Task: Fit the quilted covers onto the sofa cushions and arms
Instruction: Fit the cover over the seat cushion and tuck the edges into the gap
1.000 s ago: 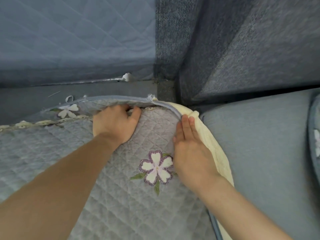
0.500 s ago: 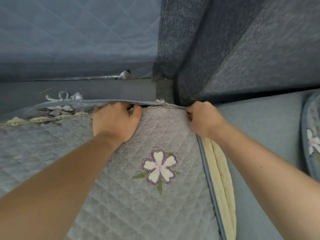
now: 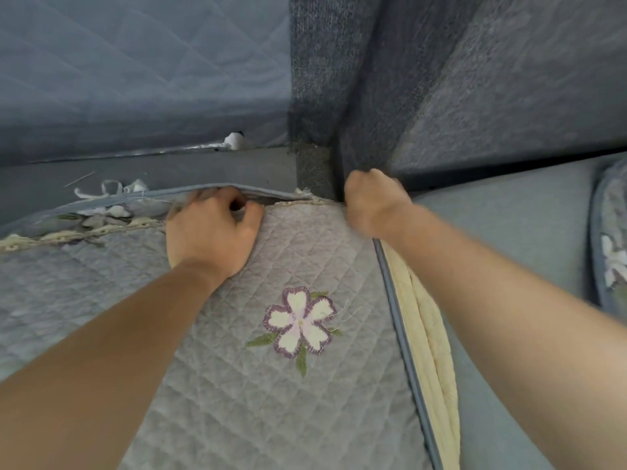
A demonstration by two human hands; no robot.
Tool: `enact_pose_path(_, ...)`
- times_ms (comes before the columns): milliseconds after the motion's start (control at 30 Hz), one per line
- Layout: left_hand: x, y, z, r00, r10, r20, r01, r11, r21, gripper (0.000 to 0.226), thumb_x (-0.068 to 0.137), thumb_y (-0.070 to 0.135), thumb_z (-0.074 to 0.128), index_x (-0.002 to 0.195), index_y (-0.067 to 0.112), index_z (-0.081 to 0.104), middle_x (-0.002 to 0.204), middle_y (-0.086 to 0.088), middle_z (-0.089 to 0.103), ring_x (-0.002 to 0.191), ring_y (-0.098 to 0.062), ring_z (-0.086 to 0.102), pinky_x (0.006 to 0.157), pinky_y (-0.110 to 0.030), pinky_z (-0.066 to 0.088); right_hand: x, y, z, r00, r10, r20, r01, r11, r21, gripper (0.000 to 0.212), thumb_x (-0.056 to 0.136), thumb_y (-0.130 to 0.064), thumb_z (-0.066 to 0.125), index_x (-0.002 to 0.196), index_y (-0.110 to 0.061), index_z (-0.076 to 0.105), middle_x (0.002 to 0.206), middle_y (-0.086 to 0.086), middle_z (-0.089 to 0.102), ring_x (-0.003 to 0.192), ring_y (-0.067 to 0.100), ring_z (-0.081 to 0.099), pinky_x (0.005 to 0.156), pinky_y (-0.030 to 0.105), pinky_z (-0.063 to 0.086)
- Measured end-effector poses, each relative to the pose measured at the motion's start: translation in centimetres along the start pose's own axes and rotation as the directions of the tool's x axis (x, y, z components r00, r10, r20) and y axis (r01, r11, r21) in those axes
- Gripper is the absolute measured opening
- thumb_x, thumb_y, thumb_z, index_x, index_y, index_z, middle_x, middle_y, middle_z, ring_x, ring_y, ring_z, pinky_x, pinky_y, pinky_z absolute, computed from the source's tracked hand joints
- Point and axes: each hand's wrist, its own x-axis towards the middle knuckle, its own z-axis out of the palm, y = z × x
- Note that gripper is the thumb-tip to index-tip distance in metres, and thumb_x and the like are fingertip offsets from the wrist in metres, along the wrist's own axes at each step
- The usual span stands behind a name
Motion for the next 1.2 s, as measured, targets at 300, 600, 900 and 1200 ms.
enact_pose_path(300, 0.1, 0.0, 0.0, 0.999, -0.016, 0.034, 0.016, 1.000, -0.009, 0.047, 0.080, 0.050, 0.030, 0.104, 0.025, 0.061, 0.111, -0.006, 0.063, 0.105, -0.031, 0.053, 0.082, -0.044, 0.045, -16.1, -4.1, 6.9, 0.971, 0.188, -0.148, -0.138, 0.946, 0.293, 0.064, 0.085, -0.003, 0.038, 0.143, 0.015, 0.020, 0.143, 0.032, 0.033, 0.129, 0.039, 0.040, 0.110, 0.034, 0.033)
enact_pose_path(600, 0.0, 0.1, -0.1, 0.998, -0.043, 0.040, 0.044, 0.999, -0.011, 0.046, 0.080, 0.049, 0.030, 0.102, 0.025, 0.063, 0.113, -0.006, 0.061, 0.106, -0.032, 0.052, 0.082, -0.042, 0.043, -14.5, -3.5, 7.9, 0.956, 0.291, -0.045, -0.178, 0.694, 0.697, 0.079, 0.096, -0.053, 0.022, 0.147, -0.006, -0.016, 0.159, 0.009, -0.010, 0.146, 0.015, -0.006, 0.113, 0.020, -0.011)
enact_pose_path(900, 0.1, 0.1, 0.0, 0.999, -0.044, 0.031, 0.043, 0.999, 0.024, 0.043, 0.083, 0.046, 0.031, 0.100, 0.024, 0.065, 0.112, -0.006, 0.062, 0.104, -0.033, 0.054, 0.078, -0.041, 0.042, -13.0, -2.8, 5.3, 0.958, 0.179, -0.225, -0.002, 0.788, 0.616, 0.065, 0.101, -0.030, 0.036, 0.149, 0.004, 0.009, 0.159, 0.014, 0.003, 0.146, 0.022, -0.001, 0.114, 0.022, -0.009)
enact_pose_path(1200, 0.1, 0.3, -0.2, 0.999, -0.034, 0.027, 0.033, 0.999, 0.041, 0.040, 0.084, 0.044, 0.034, 0.096, 0.023, 0.065, 0.109, -0.007, 0.063, 0.101, -0.033, 0.054, 0.076, -0.039, 0.042, -10.7, -2.6, 6.3, 0.979, 0.196, -0.051, -0.124, 0.778, 0.615, 0.056, 0.104, -0.027, 0.015, 0.149, -0.001, -0.006, 0.159, 0.014, -0.006, 0.147, 0.022, -0.007, 0.114, 0.024, -0.013)
